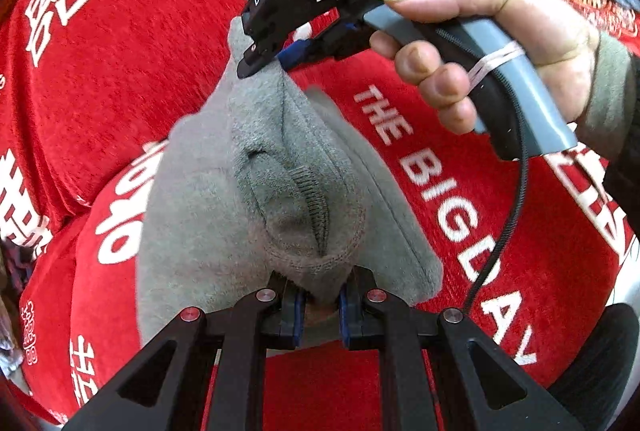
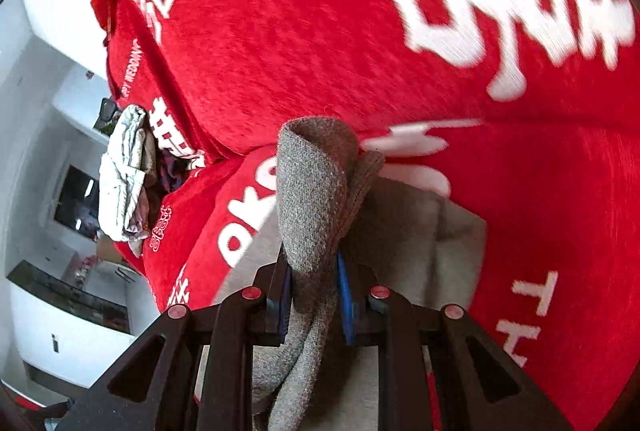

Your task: Fold small clothes

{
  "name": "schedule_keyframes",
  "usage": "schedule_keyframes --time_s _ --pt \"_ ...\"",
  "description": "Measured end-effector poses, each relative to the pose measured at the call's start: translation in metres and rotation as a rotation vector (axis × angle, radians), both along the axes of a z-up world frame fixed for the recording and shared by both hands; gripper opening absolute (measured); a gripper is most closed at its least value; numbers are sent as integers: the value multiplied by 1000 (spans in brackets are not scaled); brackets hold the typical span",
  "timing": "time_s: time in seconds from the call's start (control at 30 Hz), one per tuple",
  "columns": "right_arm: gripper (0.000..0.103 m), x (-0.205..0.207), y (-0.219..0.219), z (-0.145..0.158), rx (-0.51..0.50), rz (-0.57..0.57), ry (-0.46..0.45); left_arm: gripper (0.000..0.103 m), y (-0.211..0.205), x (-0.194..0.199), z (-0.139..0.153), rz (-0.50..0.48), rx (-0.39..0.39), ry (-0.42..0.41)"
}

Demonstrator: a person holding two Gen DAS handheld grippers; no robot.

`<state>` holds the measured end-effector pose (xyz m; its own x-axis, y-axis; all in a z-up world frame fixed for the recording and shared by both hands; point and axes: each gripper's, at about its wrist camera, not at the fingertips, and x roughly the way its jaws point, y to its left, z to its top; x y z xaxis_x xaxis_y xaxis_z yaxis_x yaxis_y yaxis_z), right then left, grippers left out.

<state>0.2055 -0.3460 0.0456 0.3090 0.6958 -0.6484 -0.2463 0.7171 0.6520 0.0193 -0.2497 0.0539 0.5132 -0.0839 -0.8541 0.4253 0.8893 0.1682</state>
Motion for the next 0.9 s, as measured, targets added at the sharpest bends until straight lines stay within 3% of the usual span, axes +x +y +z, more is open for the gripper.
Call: schedule_keyframes --time_s 0.23,0.4,0.43,0.47,0.53,0.57,0.77,0.9 --pt "22 -3 -17 -24 52 -41 32 14 -8 -1 -17 -12 49 -4" --pt "29 -3 -26 -32 35 -96 68 16 -5 0 -14 -13 14 -1" --pt "30 -4 -30 -30 22 -120 73 26 -1 0 -12 -20 -9 4" --pt "34 -6 -33 -27 15 -130 74 48 1 -1 -10 -33 -47 21" --pt "50 -13 -38 -16 -25 -151 55 75 12 -2 -2 -23 -140 37" --pt "58 -17 -39 -10 -37 -159 38 76 20 -4 5 -8 -182 20" --pt "58 -45 -19 35 2 -82 -62 76 61 -5 34 2 -363 29" --pt "58 -54 12 32 74 22 -18 76 107 13 42 140 -436 24"
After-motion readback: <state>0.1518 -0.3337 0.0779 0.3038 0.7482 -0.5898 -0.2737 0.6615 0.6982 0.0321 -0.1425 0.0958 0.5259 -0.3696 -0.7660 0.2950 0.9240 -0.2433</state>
